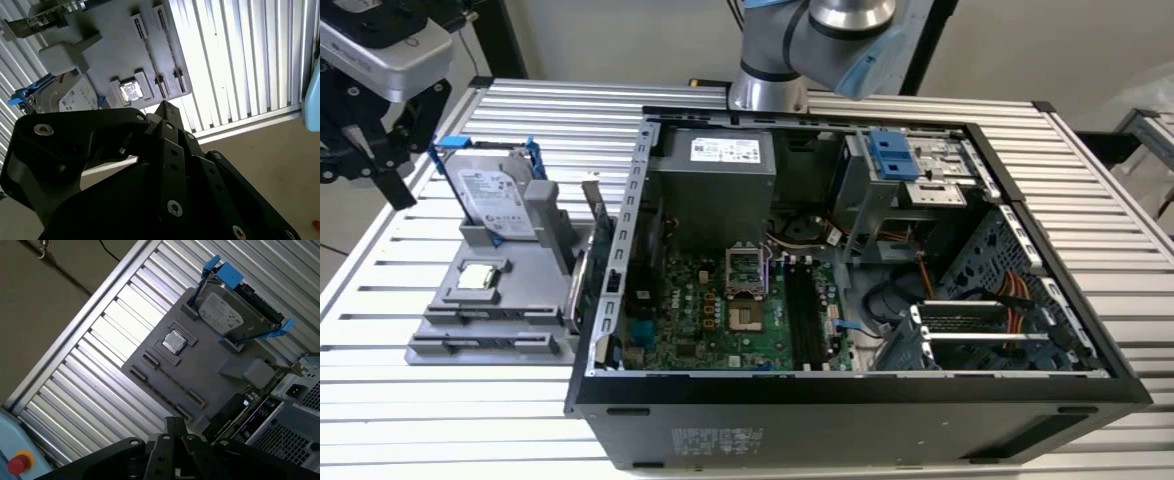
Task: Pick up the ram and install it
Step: 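Pick up the ram and move it above insertion slot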
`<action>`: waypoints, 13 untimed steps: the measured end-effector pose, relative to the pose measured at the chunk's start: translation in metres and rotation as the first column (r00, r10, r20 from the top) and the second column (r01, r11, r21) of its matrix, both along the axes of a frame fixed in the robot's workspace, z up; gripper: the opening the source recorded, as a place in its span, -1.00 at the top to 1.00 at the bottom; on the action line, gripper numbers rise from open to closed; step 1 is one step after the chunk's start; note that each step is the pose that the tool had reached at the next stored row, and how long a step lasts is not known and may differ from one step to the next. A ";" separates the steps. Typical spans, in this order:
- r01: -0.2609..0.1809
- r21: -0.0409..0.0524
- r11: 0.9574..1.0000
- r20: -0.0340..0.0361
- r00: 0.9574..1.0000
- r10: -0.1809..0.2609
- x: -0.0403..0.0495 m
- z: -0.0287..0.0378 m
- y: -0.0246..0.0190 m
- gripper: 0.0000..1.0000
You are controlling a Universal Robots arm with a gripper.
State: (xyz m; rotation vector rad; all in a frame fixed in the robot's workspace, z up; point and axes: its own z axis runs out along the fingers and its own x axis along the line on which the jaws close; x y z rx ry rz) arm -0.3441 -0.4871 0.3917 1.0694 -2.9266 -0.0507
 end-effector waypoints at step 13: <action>-0.123 0.000 0.992 0.000 0.992 0.123 0.0000 0.0000 0.0002 1.00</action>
